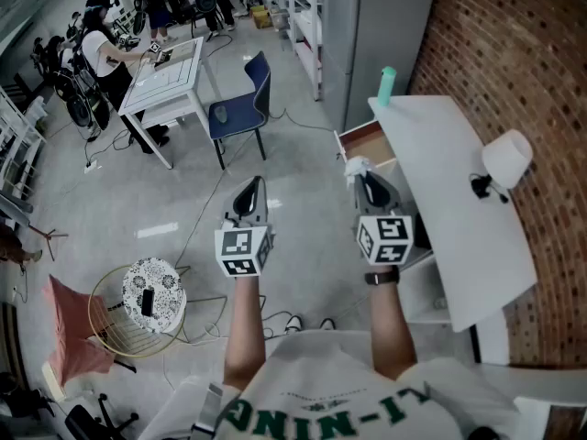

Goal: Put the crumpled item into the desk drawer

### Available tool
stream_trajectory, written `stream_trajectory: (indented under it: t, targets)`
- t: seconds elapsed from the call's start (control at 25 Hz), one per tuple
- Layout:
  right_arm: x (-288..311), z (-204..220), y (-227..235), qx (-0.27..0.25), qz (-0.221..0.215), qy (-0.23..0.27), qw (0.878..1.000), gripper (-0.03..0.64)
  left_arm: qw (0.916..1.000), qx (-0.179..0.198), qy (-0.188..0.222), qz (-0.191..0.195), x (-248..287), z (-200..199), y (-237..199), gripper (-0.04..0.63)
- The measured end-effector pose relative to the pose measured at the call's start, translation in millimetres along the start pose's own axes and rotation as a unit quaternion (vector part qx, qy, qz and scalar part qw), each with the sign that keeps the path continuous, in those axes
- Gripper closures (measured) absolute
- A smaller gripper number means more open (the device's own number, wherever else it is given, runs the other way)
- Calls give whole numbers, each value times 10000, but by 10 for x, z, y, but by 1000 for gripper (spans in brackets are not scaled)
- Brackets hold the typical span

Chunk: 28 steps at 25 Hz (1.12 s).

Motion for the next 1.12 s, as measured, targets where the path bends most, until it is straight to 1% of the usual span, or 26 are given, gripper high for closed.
stream_trajectory:
  t: [0.2, 0.4, 0.56, 0.72, 0.88, 1.0, 1.08, 1.12]
  targets:
    - [-98, -3, 2, 162, -122, 172, 9996, 577, 10000, -12, -34, -33, -40, -1, 101, 598]
    - [-171, 116, 50, 245, -244, 167, 9993, 578, 9999, 129, 3, -16, -113, -21, 307, 598]
    - [-187, 241, -2, 283, -316, 86, 9991, 578, 9999, 79, -117, -44, -193, 64, 346, 598]
    - [-140, 337, -35, 280, -377, -93, 9989, 578, 9998, 9, -193, -45, -187, 175, 314, 598]
    - [77, 369, -58, 298, -331, -114, 9989, 577, 9998, -48, -200, -22, -30, 247, 164, 598]
    - [320, 352, -119, 332, -281, -202, 9988, 577, 9996, 130, -237, 6, 123, 249, 12, 598]
    - [503, 324, -194, 340, -275, -226, 9988, 577, 9994, 267, -186, 74, 258, 230, -101, 598]
    - [602, 306, -251, 335, -283, -221, 9988, 577, 9994, 279, -150, 102, 330, 221, -181, 598]
Point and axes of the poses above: the fingertips, and each gripper's own axes: x forward along the fingers, y to its right, z out of its underside, the point moved 5 cm from there along -x, backward along the fingers, and after that the axes turned 4 degrees about x, right-handed, at the moved point
